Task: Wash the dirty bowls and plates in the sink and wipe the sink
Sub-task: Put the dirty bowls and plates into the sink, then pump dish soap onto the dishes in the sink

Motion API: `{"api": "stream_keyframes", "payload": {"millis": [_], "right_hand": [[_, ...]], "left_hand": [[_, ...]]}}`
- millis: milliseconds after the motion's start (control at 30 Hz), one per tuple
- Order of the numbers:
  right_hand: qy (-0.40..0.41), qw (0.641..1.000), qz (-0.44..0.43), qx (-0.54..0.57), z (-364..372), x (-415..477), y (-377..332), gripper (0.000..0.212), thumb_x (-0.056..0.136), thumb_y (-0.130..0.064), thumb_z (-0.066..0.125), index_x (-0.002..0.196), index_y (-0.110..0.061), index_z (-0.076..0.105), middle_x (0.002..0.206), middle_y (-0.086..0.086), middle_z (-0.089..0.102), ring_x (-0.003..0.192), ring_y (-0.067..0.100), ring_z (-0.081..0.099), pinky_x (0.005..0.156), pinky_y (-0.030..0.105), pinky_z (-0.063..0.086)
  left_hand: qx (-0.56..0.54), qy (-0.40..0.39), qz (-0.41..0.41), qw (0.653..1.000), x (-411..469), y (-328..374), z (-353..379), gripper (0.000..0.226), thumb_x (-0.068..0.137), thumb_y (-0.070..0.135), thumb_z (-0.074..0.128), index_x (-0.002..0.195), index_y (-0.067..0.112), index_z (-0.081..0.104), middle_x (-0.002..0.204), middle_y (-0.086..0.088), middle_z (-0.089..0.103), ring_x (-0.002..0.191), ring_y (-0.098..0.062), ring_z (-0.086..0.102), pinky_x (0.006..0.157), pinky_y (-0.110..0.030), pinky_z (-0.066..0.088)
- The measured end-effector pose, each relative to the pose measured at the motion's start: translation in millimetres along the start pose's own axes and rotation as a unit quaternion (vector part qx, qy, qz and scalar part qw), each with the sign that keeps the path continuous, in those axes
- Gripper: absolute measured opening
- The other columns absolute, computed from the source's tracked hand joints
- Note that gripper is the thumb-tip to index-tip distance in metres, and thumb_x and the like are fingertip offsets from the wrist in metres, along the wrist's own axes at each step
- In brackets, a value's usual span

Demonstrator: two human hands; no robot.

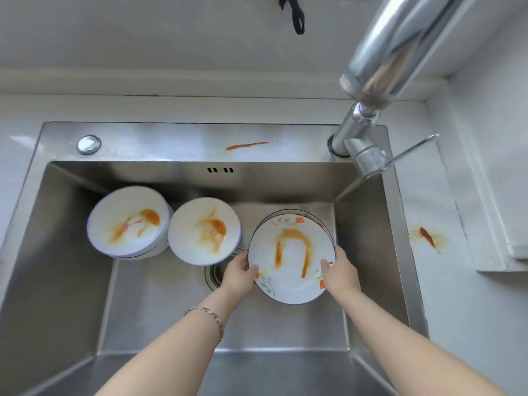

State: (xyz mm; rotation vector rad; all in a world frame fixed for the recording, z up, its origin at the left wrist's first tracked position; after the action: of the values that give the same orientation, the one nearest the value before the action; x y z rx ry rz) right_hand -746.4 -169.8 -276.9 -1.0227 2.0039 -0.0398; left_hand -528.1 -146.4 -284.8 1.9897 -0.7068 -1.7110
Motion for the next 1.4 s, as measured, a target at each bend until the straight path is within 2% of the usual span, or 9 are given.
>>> {"api": "stream_keyframes", "payload": {"millis": [100, 233, 333, 400, 633, 933, 1100, 1233, 1400], "right_hand": [[-0.045, 0.993, 0.004, -0.11, -1.8, -25.1, -16.0, 0.049, 0.093, -0.02, 0.042, 0.14, -0.013, 0.03, 0.127, 0.014, 0.052, 0.111, 0.032, 0.054, 0.084, 0.031, 0.044], [-0.126, 0.954, -0.071, -0.261, -4.3, -68.8, -64.5, 0.04, 0.092, -0.016, 0.039, 0.131, -0.015, 0.047, 0.131, 0.007, 0.052, 0.119, 0.026, 0.051, 0.091, 0.027, 0.042], [-0.18, 0.925, -0.142, -0.302, 0.2, -111.8, -120.1, 0.024, 0.092, -0.019, 0.041, 0.107, -0.016, 0.06, 0.116, 0.008, 0.058, 0.116, 0.027, 0.054, 0.084, 0.028, 0.043], [-0.179, 0.915, -0.191, -0.306, -2.0, -142.6, -166.3, 0.03, 0.091, -0.022, 0.044, 0.116, -0.013, 0.058, 0.121, 0.005, 0.058, 0.113, 0.024, 0.055, 0.083, 0.029, 0.045], [-0.066, 0.915, -0.333, -0.219, -48.8, -246.7, -337.7, 0.033, 0.093, -0.02, 0.045, 0.123, -0.015, 0.057, 0.124, 0.004, 0.058, 0.116, 0.022, 0.054, 0.088, 0.022, 0.04], [0.157, 0.897, -0.395, -0.119, -151.8, -300.0, -483.8, 0.03, 0.089, -0.018, 0.051, 0.116, -0.011, 0.061, 0.121, 0.009, 0.061, 0.111, 0.024, 0.055, 0.096, 0.031, 0.043], [0.217, 0.892, -0.384, -0.096, -191.2, -276.9, -532.2, 0.072, 0.081, -0.031, 0.068, 0.14, -0.01, 0.033, 0.136, 0.013, 0.046, 0.121, 0.027, 0.047, 0.098, 0.036, 0.042], [0.219, 0.902, -0.355, -0.115, -202.9, -229.8, -561.9, 0.126, 0.061, -0.045, 0.082, 0.149, -0.011, -0.001, 0.156, 0.013, 0.01, 0.143, 0.029, 0.013, 0.116, 0.041, 0.018], [0.211, 0.889, -0.389, -0.115, -200.2, -175.8, -588.2, 0.129, 0.036, -0.063, 0.083, 0.144, -0.022, 0.026, 0.145, 0.007, 0.036, 0.134, 0.029, 0.033, 0.11, 0.049, 0.032]], "left_hand": [[0.12, -0.068, 0.02, 0.99, -28.8, 7.2, -4.1, 0.036, 0.093, 0.01, 0.049, 0.129, 0.007, 0.045, 0.128, -0.001, 0.055, 0.116, -0.018, 0.053, 0.1, -0.029, 0.041], [0.357, -0.127, 0.039, 0.925, -76.0, 31.1, -37.0, 0.027, 0.093, 0.019, 0.046, 0.117, 0.014, 0.056, 0.11, -0.006, 0.061, 0.092, -0.016, 0.053, 0.085, -0.026, 0.046], [0.416, -0.096, 0.069, 0.901, -108.8, 68.4, -87.8, 0.029, 0.091, 0.022, 0.047, 0.117, 0.017, 0.06, 0.112, -0.002, 0.064, 0.104, -0.018, 0.059, 0.089, -0.025, 0.046], [0.43, -0.053, 0.091, 0.897, -128.1, 101.9, -127.6, 0.032, 0.092, 0.023, 0.046, 0.12, 0.018, 0.059, 0.117, -0.002, 0.063, 0.107, -0.018, 0.059, 0.089, -0.025, 0.046], [0.42, 0.081, 0.195, 0.883, -182.0, 231.6, -261.8, 0.028, 0.093, 0.02, 0.045, 0.114, 0.011, 0.061, 0.113, -0.007, 0.064, 0.099, -0.021, 0.061, 0.08, -0.023, 0.045], [0.477, 0.111, 0.274, 0.828, -204.0, 353.0, -328.8, 0.028, 0.09, 0.014, 0.043, 0.11, 0.012, 0.061, 0.117, -0.007, 0.06, 0.112, -0.025, 0.056, 0.085, -0.026, 0.042], [0.485, 0.119, 0.293, 0.815, -189.9, 394.0, -330.6, 0.019, 0.093, 0.012, 0.039, 0.094, 0.013, 0.058, 0.121, -0.013, 0.06, 0.111, -0.027, 0.055, 0.087, -0.025, 0.041], [0.45, 0.117, 0.291, 0.836, -159.9, 409.6, -336.7, 0.031, 0.094, 0.016, 0.04, 0.118, 0.011, 0.059, 0.126, -0.008, 0.058, 0.114, -0.024, 0.055, 0.089, -0.025, 0.041], [0.46, 0.095, 0.27, 0.84, -109.4, 412.8, -347.9, 0.022, 0.095, 0.021, 0.039, 0.105, 0.016, 0.059, 0.117, -0.007, 0.06, 0.102, -0.023, 0.056, 0.082, -0.024, 0.039]]}}
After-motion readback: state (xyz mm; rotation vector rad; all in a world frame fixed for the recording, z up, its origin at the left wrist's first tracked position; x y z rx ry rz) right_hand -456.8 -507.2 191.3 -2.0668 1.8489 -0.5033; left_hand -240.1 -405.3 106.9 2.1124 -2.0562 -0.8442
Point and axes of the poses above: each hand's wrist, its own x-axis towards the middle knuckle, its own z-axis out of the palm, y = z × x, the point moved 6 cm from there along x, towards the middle knuckle
